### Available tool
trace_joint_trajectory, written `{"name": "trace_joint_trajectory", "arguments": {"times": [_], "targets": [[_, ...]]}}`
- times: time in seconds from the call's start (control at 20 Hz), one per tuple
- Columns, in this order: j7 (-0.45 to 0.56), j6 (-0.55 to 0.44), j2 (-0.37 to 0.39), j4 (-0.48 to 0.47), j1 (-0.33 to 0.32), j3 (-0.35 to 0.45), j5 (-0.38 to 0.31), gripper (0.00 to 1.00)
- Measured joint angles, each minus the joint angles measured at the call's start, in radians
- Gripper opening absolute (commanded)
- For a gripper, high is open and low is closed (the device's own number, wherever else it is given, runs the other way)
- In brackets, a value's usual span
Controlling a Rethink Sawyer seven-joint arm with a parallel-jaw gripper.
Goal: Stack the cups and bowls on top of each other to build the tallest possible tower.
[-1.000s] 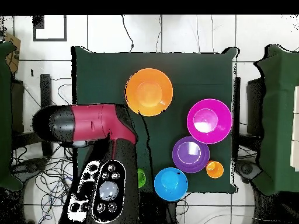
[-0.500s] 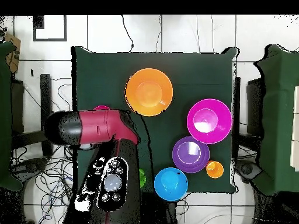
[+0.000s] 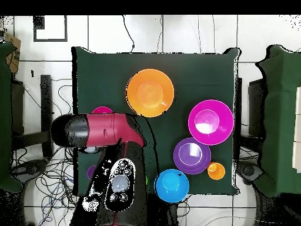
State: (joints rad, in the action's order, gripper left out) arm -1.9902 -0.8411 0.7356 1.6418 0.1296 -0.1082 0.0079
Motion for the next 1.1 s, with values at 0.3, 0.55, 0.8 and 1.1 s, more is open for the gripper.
{"name": "trace_joint_trajectory", "arguments": {"times": [0.3, 0.55, 0.8, 1.1], "targets": [[0.000, 0.000, 0.011, 0.028, 0.006, 0.008, 0.011, 1.00], [0.000, 0.000, 0.011, 0.046, 0.021, 0.010, 0.026, 1.00], [0.000, 0.000, 0.006, 0.056, 0.046, 0.012, 0.048, 1.00], [0.000, 0.023, -0.007, 0.056, 0.083, 0.014, 0.058, 1.00]]}}
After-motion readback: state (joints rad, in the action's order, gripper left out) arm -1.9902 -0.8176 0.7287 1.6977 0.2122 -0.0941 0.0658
